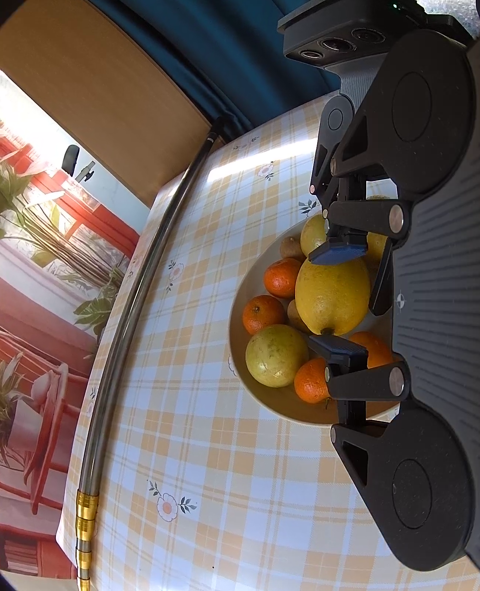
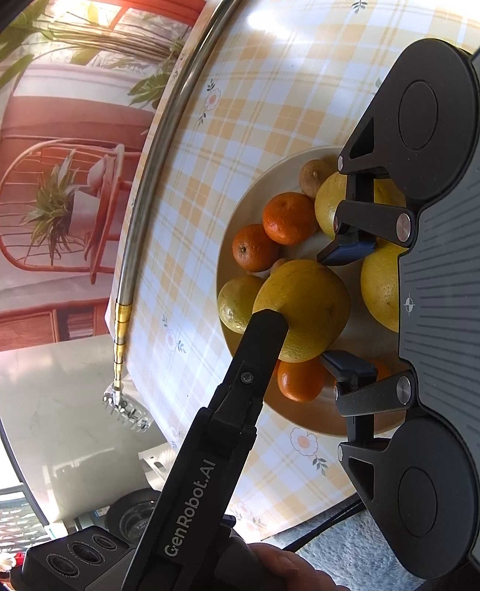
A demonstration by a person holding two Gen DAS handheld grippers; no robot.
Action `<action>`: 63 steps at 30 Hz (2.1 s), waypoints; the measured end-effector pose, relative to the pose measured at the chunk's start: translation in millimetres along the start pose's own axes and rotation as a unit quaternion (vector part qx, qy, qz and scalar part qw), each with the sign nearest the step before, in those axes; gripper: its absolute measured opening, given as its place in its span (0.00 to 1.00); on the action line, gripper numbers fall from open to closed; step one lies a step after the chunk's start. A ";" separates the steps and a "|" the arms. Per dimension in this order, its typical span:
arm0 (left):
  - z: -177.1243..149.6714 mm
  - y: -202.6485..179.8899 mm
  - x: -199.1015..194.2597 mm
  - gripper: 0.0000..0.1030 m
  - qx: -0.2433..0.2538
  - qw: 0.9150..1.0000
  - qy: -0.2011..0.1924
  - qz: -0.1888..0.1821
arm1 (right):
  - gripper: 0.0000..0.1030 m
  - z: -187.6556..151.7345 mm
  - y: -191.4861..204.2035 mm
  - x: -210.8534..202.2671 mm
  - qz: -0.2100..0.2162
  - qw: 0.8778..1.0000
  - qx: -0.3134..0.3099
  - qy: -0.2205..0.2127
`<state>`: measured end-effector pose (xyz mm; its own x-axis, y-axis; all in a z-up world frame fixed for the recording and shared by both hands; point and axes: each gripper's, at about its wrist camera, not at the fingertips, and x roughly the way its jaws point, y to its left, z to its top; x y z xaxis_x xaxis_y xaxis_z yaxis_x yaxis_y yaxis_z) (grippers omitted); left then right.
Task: Organize fruits
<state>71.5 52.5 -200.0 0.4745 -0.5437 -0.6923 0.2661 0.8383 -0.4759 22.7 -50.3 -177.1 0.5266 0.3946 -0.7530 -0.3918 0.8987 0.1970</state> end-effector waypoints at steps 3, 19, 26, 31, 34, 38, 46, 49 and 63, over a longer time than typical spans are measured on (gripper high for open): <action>0.3 1.9 -0.2 0.42 -0.004 1.000 0.002 0.000 | 0.46 1.2 1.3 1.5 -0.003 1.000 -0.005 0.004; -3.1 3.2 5.7 0.40 -0.013 1.000 0.011 0.002 | 0.46 3.0 3.6 5.0 -0.009 1.000 -0.014 0.006; -2.3 2.5 1.7 0.40 -0.012 1.000 0.005 0.007 | 0.47 1.9 5.5 0.9 -0.019 1.000 -0.022 0.000; 0.0 5.2 -4.8 0.40 -0.018 1.000 -0.006 0.008 | 0.50 2.8 5.1 -3.4 -0.025 0.999 -0.024 -0.007; 2.0 5.4 -10.9 0.42 -0.018 1.000 -0.014 0.008 | 0.52 4.2 4.7 -7.8 -0.026 0.999 -0.026 -0.015; 5.6 6.3 -25.2 0.60 -0.018 0.999 -0.035 -0.002 | 0.60 9.0 -2.2 -21.4 -0.029 0.999 -0.014 -0.042; 17.2 -19.3 -64.7 0.94 0.047 0.993 -0.107 0.024 | 0.99 26.4 -18.6 -58.8 -0.063 0.993 0.020 -0.093; 20.9 -33.3 -77.1 0.95 0.077 0.988 -0.128 0.042 | 0.99 34.3 -24.9 -74.7 -0.070 0.991 0.032 -0.113; 28.2 -102.8 -144.3 1.00 0.162 0.942 -0.271 0.110 | 1.00 66.5 -32.8 -157.4 -0.116 0.965 0.075 -0.221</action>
<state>-0.6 46.0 -35.9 0.8834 -0.3284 -0.3342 0.3124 0.9444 -0.1022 2.9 -129.2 -23.3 0.8703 0.1925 -0.4533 -0.1281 0.9773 0.1690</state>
